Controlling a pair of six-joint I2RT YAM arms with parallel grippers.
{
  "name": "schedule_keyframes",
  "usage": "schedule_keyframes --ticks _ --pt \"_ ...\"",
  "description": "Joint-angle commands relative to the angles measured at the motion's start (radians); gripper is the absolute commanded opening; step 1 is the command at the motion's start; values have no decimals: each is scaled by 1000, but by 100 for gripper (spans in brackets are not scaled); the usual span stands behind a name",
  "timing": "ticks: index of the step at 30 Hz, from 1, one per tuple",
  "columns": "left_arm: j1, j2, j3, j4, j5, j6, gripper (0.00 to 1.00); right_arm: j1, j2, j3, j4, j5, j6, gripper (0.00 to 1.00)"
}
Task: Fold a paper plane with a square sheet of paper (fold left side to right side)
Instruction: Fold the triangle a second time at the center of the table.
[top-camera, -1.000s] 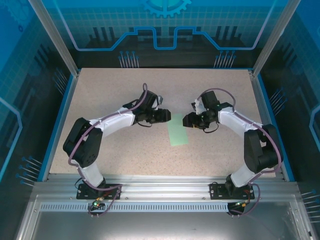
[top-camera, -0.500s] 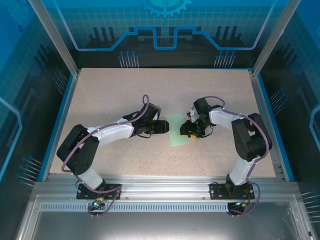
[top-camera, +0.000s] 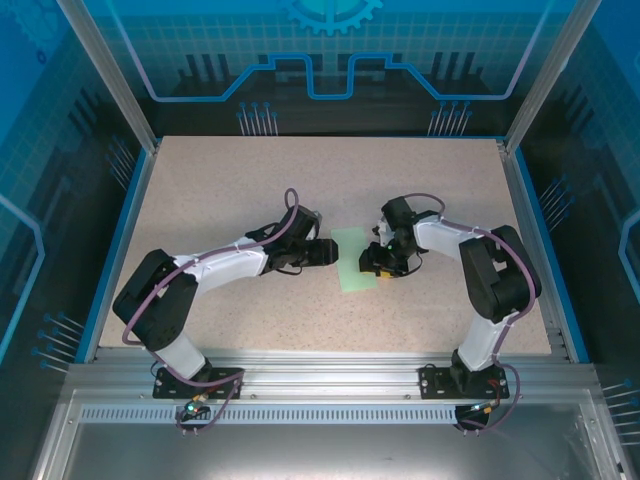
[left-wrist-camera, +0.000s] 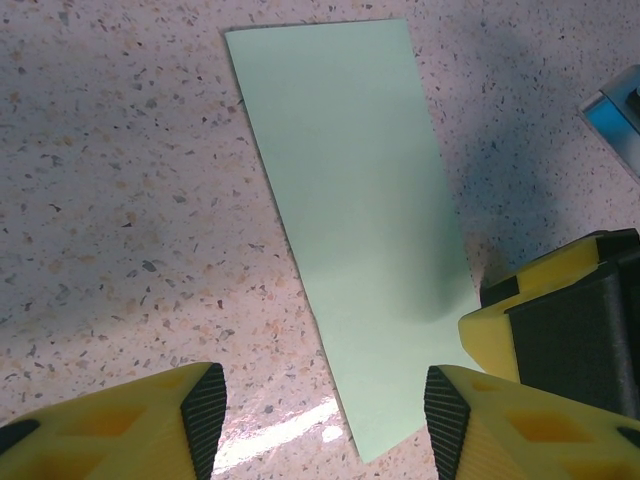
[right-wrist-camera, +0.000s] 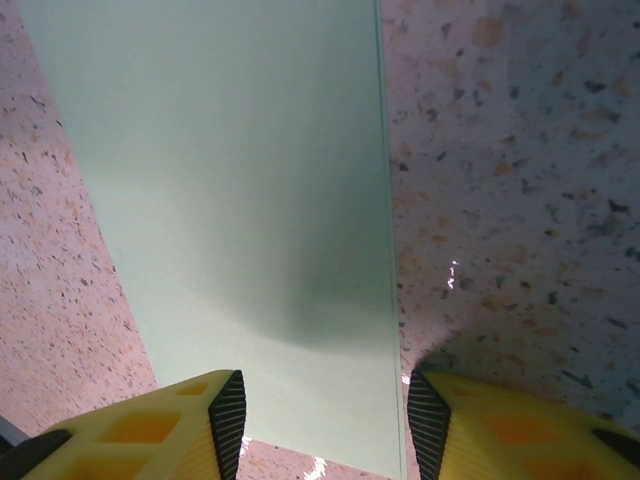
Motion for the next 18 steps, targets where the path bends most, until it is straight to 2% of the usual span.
schedule_keyframes --ticks 1,13,18 --pt "-6 -20 -18 9 -25 2 59 89 6 -17 -4 -72 37 49" --pt "-6 -26 -28 9 -28 2 59 109 -28 -25 -2 -69 54 49" --pt "-7 -53 -45 21 -25 13 59 48 -87 8 -32 -36 -11 51"
